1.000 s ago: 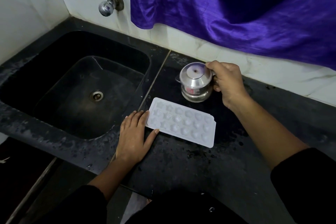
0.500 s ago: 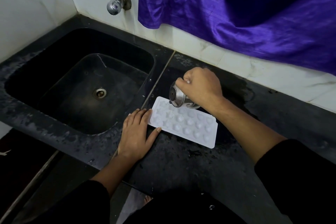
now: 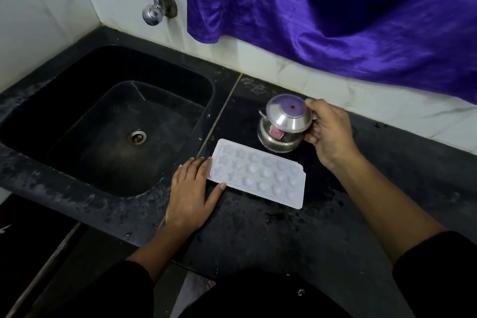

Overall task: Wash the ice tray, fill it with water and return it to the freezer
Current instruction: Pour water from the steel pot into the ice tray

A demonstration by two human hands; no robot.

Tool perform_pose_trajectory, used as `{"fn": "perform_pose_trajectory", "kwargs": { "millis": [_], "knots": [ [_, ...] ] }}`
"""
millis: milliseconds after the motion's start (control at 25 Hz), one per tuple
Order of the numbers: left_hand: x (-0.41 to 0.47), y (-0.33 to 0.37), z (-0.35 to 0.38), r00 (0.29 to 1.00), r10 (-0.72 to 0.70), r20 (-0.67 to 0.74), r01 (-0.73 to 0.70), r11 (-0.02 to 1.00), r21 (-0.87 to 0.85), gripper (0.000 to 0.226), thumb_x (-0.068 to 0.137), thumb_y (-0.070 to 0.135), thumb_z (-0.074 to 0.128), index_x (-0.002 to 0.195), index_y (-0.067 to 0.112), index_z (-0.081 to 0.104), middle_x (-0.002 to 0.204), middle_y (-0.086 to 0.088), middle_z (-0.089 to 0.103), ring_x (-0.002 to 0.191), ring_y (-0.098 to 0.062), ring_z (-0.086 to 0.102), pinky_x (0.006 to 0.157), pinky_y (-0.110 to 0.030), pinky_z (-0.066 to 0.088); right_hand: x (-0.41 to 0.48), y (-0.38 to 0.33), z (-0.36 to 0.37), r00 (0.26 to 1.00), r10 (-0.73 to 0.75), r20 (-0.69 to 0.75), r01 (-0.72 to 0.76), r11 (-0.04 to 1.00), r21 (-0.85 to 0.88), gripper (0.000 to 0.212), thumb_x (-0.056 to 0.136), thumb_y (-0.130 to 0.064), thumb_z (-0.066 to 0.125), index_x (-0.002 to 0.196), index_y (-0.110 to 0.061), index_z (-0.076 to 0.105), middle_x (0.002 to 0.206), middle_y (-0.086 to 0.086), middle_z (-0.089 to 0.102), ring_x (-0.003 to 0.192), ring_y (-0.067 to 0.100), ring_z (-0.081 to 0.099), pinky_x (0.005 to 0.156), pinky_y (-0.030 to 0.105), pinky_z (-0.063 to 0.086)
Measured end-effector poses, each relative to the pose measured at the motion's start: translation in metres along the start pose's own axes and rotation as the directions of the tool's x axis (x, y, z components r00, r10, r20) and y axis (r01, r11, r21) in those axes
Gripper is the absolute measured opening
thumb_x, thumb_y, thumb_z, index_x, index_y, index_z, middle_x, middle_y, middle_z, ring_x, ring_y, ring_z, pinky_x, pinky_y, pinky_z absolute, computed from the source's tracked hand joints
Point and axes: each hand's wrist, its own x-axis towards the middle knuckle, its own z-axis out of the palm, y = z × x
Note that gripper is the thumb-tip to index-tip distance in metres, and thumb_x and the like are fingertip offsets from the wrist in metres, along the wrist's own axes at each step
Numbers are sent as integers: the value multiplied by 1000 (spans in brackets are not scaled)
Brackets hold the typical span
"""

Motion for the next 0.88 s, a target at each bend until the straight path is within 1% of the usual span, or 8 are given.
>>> {"fn": "perform_pose_trajectory", "kwargs": {
  "millis": [120,240,320,480,600,720,800,880],
  "knots": [
    [0,1,-1,1000,-5,1,5,1000,-2,73,102,66,40,155,17,44,159,-2,47,153,-25,32,127,-51,23,-3,-11,-5,1000,-9,-26,11,997,79,27,98,-16,59,72,-16,60,47,-11,42,42,5,33,44,24,20],
    [0,1,-1,1000,-1,-1,1,1000,0,73,102,65,41,156,17,44,158,-3,47,153,-26,32,128,-50,22,0,-12,-7,995,-97,-33,87,972,-217,38,94,-18,67,58,-16,56,49,-7,42,45,7,35,44,21,28],
    [0,1,-1,1000,-2,3,2,1000,-2,73,102,66,40,156,17,43,158,-3,47,153,-26,32,128,-50,22,3,-8,-5,984,-174,26,166,871,-461,46,92,-20,70,51,-12,50,45,-6,40,44,9,35,49,23,33],
    [0,1,0,1000,-1,-1,1,1000,-9,73,102,66,40,155,17,44,158,-2,47,153,-26,33,128,-50,23,0,3,12,942,-266,205,320,525,-789,49,86,-27,67,48,-12,39,43,-3,33,43,13,31,49,30,31],
    [-1,1,0,1000,-1,-4,1,1000,-9,72,102,66,41,155,18,43,158,-3,47,153,-26,33,127,-51,23,-7,4,29,909,-301,288,384,338,-859,51,88,-29,64,49,-13,34,43,-1,29,42,17,29,46,29,22],
    [-1,1,-1,1000,-1,-6,1,1000,-11,72,101,66,42,155,18,44,158,-3,47,153,-26,33,127,-50,23,-10,2,39,887,-309,343,420,233,-877,51,90,-30,62,49,-14,37,43,-1,30,41,17,31,46,28,20],
    [-1,2,-2,1000,-2,-9,2,1000,-14,73,101,65,42,155,17,44,158,-3,47,152,-26,33,127,-50,23,-10,-1,41,878,-328,349,427,208,-880,51,90,-30,62,49,-14,36,43,-1,29,41,18,30,47,29,20],
    [-1,2,-2,1000,-2,-9,2,1000,-12,73,101,66,41,155,17,44,158,-2,48,152,-26,33,127,-50,23,-8,-2,35,884,-343,319,416,263,-870,52,89,-30,63,49,-13,36,43,-1,29,41,17,29,47,29,22]
  ]
}}
